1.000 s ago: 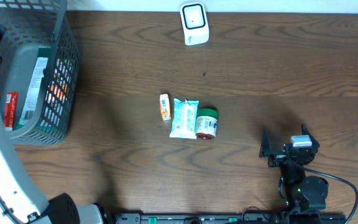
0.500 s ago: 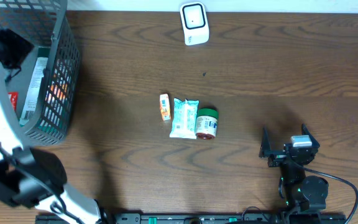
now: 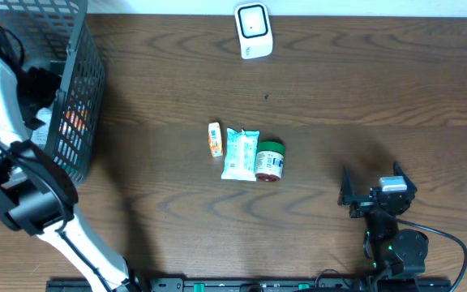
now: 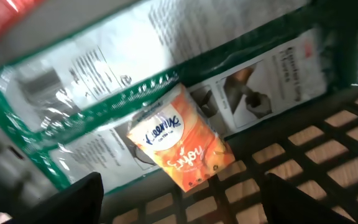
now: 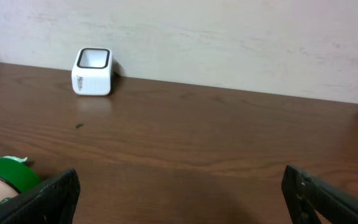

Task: Scan the item barcode
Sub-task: 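Lower the left gripper and grasp the second orange Kleenex pack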

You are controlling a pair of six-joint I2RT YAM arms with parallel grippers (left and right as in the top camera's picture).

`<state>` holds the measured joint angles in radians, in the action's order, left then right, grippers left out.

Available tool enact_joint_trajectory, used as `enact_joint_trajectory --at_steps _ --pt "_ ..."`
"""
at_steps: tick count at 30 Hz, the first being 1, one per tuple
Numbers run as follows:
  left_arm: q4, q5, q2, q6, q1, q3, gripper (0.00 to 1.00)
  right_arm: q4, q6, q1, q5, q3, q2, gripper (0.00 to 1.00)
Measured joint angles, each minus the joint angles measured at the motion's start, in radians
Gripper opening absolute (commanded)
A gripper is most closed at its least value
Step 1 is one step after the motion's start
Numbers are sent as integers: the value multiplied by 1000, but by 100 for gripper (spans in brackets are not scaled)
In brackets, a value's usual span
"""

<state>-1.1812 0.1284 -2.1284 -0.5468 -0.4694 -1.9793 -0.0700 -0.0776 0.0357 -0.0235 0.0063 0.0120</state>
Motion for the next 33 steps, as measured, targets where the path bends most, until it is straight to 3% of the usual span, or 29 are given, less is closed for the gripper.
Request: enact_joint_trajectory --at_steps 8,19,21,25,26,33 --pt "-9 24 -68 -158 0 10 81 0 0 0 0 0 0 99" --pt "134 8 -70 -209 0 118 81 0 0 0 0 0 0 99" --pt "159 3 -71 -217 0 145 73 0 0 0 0 0 0 99" --pt "197 2 -75 -233 0 168 44 0 0 0 0 0 0 99" --pt "200 0 -75 -232 -1 168 40 0 0 0 0 0 0 99" --pt "204 0 -72 -235 -42 148 39 0 0 0 0 0 0 99"
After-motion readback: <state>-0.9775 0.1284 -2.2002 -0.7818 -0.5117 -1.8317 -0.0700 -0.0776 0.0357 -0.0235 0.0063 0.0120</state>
